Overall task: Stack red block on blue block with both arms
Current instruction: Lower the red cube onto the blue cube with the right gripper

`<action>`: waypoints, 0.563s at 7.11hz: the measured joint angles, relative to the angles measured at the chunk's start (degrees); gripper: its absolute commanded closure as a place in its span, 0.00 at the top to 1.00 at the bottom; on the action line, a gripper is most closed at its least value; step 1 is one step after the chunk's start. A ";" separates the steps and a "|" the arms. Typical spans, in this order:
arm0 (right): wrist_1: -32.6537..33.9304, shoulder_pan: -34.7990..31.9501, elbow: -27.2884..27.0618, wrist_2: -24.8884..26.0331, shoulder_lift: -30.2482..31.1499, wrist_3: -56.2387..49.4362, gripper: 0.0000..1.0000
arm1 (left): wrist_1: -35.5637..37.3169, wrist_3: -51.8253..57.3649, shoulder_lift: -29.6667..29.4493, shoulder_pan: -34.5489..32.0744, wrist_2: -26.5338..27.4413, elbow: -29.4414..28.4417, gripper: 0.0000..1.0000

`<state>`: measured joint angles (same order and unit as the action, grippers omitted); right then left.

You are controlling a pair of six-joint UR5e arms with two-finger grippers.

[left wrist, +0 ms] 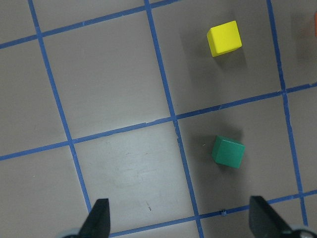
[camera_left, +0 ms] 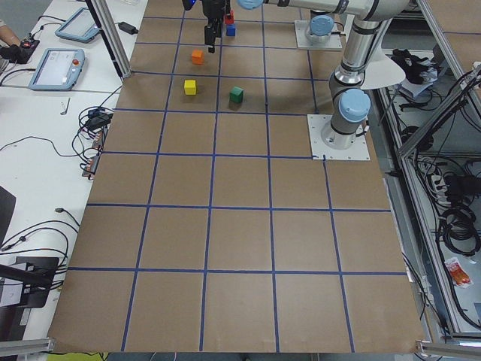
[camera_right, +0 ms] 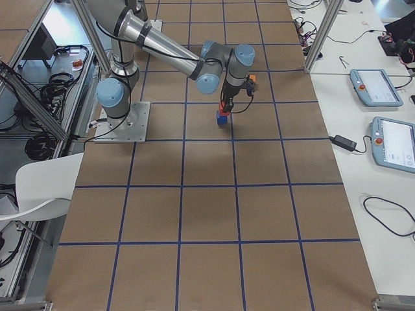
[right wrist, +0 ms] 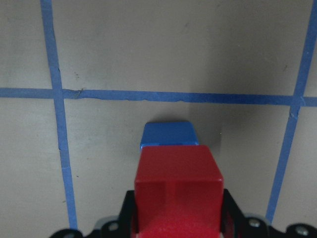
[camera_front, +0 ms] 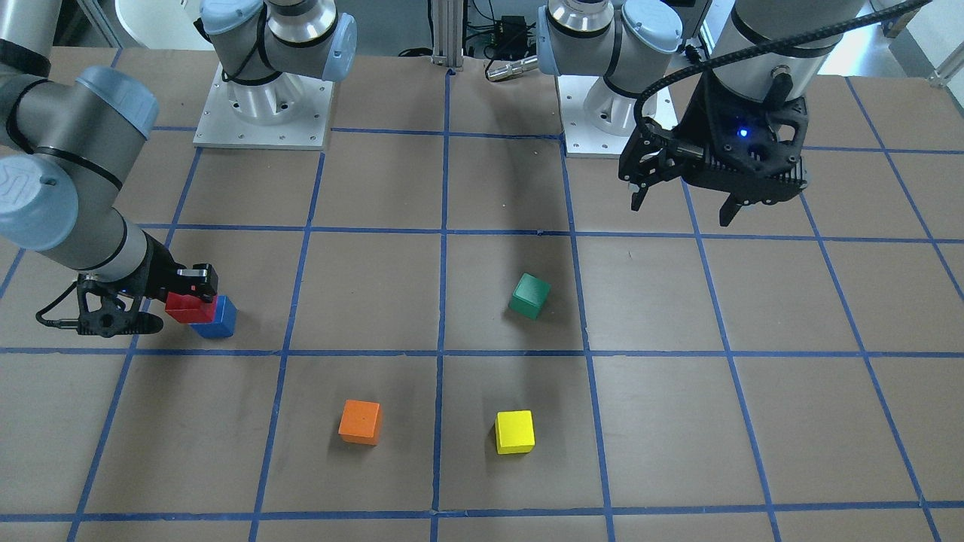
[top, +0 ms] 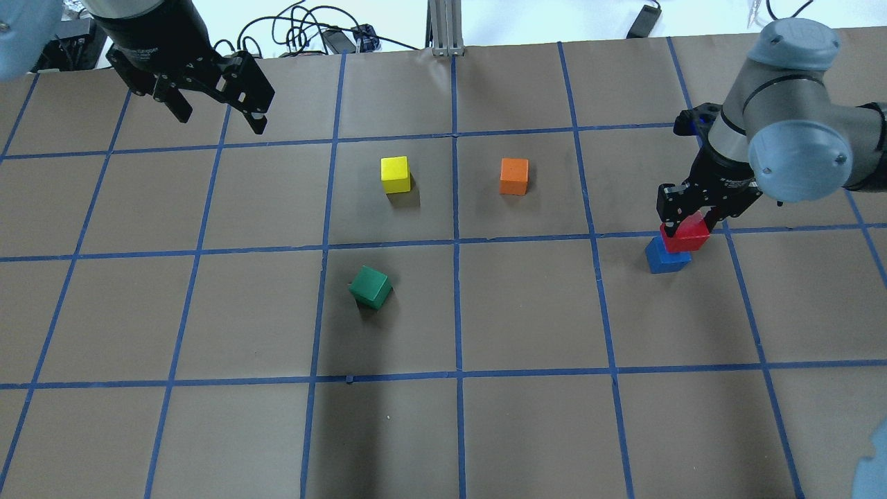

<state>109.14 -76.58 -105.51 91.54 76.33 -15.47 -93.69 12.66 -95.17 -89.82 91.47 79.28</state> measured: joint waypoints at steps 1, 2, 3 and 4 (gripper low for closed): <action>-0.03 0.02 -0.24 -0.01 0.03 -0.11 0.00 | -0.02 0.00 0.07 0.03 0.04 0.01 1.00; 0.12 0.02 -0.80 -0.16 0.04 -0.13 0.00 | -0.06 0.02 0.12 0.06 0.06 0.02 1.00; 0.39 -0.02 -1.39 -0.31 0.04 -0.11 0.00 | -0.08 0.06 0.14 0.07 0.09 0.03 1.00; 0.54 -0.05 -1.71 -0.27 0.05 -0.10 0.00 | -0.11 0.06 0.16 0.08 0.11 0.06 1.00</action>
<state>109.68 -76.63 -107.22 91.27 76.38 -15.57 -93.80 12.72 -95.02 -89.74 91.57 79.34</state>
